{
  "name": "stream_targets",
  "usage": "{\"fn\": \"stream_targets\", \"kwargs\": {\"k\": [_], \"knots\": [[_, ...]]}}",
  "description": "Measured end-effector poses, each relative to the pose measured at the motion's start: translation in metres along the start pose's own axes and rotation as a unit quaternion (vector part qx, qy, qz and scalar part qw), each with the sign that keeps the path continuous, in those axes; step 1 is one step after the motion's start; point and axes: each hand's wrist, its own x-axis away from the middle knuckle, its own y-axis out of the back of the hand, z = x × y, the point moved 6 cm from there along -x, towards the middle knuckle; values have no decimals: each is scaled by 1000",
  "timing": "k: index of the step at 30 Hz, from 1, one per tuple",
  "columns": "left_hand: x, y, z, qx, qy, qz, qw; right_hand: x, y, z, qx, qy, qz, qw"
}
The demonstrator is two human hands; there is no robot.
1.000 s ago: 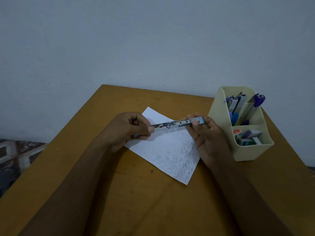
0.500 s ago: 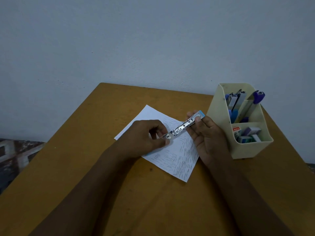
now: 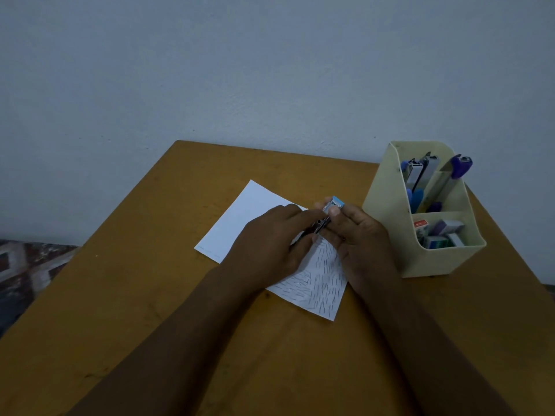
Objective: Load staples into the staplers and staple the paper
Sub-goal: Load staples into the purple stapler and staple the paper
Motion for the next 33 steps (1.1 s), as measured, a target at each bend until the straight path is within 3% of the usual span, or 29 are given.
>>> {"fn": "stream_targets", "kwargs": {"k": [9, 19, 27, 33], "knots": [[-2, 5, -2, 3, 7, -46, 999, -1, 4, -3, 27, 9, -18, 999], [1, 15, -4, 50, 4, -82, 995, 3, -3, 5, 50, 47, 12, 998], [4, 8, 2, 67, 31, -26, 997, 1, 5, 7, 22, 51, -20, 998], [4, 4, 3, 60, 28, 3, 998, 1, 4, 9, 18, 58, -1, 998]]}}
